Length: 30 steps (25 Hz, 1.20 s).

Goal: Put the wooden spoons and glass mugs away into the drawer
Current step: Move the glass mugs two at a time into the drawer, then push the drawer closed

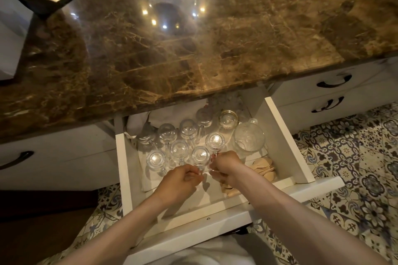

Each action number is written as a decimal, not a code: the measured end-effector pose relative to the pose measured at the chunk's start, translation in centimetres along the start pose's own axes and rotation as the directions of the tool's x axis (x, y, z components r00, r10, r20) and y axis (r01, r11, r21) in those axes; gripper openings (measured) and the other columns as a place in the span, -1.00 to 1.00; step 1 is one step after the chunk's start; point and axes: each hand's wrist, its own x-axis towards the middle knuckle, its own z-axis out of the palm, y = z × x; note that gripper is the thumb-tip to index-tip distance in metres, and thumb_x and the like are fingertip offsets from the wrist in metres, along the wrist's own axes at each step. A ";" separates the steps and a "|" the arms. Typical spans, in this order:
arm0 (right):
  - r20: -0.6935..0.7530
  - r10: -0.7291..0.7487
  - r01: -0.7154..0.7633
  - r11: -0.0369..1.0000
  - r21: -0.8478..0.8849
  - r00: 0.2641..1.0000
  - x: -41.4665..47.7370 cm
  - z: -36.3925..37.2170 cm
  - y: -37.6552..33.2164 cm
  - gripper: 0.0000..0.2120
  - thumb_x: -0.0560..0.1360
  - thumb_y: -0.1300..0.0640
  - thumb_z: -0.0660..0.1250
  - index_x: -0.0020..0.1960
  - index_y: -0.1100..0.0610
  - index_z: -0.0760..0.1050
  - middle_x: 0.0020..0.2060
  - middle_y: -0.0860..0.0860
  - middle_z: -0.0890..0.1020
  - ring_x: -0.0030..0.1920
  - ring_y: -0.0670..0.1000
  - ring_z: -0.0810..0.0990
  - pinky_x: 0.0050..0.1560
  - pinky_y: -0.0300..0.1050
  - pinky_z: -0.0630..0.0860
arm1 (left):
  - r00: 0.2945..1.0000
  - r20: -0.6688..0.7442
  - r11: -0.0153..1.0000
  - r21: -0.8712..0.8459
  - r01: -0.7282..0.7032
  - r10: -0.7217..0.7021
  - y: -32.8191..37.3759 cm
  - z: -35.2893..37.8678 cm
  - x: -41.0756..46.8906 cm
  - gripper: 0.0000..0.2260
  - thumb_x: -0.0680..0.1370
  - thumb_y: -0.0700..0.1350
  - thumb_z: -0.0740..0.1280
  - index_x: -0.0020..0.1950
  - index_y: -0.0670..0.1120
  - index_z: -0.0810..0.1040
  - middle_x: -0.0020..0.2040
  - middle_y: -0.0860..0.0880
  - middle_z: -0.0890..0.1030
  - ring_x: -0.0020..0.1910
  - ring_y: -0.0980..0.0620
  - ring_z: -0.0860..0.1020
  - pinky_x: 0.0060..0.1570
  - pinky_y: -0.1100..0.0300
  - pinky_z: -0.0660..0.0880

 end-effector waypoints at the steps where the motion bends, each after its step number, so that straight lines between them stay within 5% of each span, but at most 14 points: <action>1: 0.007 0.018 -0.018 0.997 0.073 1.000 -0.6 -0.1 -0.2 -0.81 0.49 0.45 0.20 -0.21 0.22 0.41 -0.30 0.12 0.48 -0.24 0.05 0.51 -0.32 -0.16 0.55 | 0.999 0.037 1.000 0.021 -0.004 0.003 0.4 -0.4 -0.2 -0.83 0.52 -0.06 0.35 0.08 -0.04 0.58 -0.06 0.03 0.67 -0.06 0.14 0.61 -0.06 0.30 0.49; 5: 0.050 0.015 -0.029 0.959 0.283 0.999 -2.6 -0.3 -0.6 -0.76 0.50 0.48 0.07 -0.20 0.23 0.39 -0.33 0.12 0.43 -0.31 0.01 0.41 -0.22 -0.04 0.56 | 0.994 0.092 0.996 0.057 -0.065 0.060 2.5 -2.7 -1.4 -0.77 0.54 -0.07 0.33 0.19 -0.04 0.54 0.05 0.04 0.63 0.02 0.11 0.59 0.07 0.13 0.55; 8: 0.110 0.007 -0.049 0.922 0.384 0.994 -3.7 -0.4 -0.6 -0.77 0.52 0.46 0.04 -0.02 0.26 0.43 -0.27 0.10 0.43 -0.28 0.01 0.41 0.02 0.07 0.56 | 0.960 -0.022 0.941 0.205 -0.268 0.278 5.7 -5.1 -2.4 -0.76 0.54 -0.05 0.30 0.21 0.01 0.50 0.08 0.12 0.58 0.01 0.21 0.55 0.04 0.26 0.54; 13: 0.150 -0.074 -0.016 0.852 0.523 0.986 -6.5 -0.9 -0.8 -0.79 0.53 0.41 0.13 0.15 0.29 0.37 0.03 0.17 0.44 0.10 0.12 0.53 -0.06 0.03 0.61 | 0.696 -0.379 0.784 0.417 -0.460 0.610 12.1 -10.2 -2.3 -0.79 0.55 -0.03 0.30 0.17 -0.02 0.54 -0.02 0.12 0.56 -0.11 0.29 0.51 -0.19 0.46 0.46; 16: 0.219 -0.140 -0.018 0.804 0.594 0.966 -8.8 -0.8 -0.3 -0.89 0.55 0.35 0.18 0.06 0.30 0.42 0.12 0.19 0.49 0.13 0.14 0.56 -0.08 -0.01 0.62 | 0.610 -0.475 0.752 0.562 -0.344 0.634 13.4 -12.7 -0.3 -0.73 0.57 0.01 0.26 0.21 -0.06 0.53 0.15 -0.04 0.56 0.08 0.03 0.52 0.06 0.14 0.49; 21: 0.253 -0.334 0.041 0.672 0.740 0.908 -11.8 -1.6 1.2 -0.78 0.56 0.15 0.26 0.15 0.22 0.50 0.04 0.13 0.66 0.04 0.08 0.66 -0.11 -0.10 0.64 | 0.631 -0.535 0.716 0.697 -0.047 0.562 12.2 -14.0 3.3 -0.51 0.60 0.14 0.12 0.42 -0.13 0.35 0.46 -0.14 0.32 0.45 -0.10 0.24 0.44 -0.01 0.15; 30: 0.285 -0.509 0.005 0.493 0.870 0.812 -16.1 -3.0 6.7 -0.79 0.44 -0.04 0.35 -0.14 0.09 0.64 -0.21 0.04 0.66 -0.19 0.00 0.64 -0.17 -0.15 0.57 | 0.632 -0.544 0.715 0.699 -0.022 0.551 12.0 -13.5 2.9 -0.50 0.59 0.15 0.12 0.47 -0.07 0.28 0.49 -0.08 0.28 0.46 -0.07 0.21 0.46 -0.02 0.11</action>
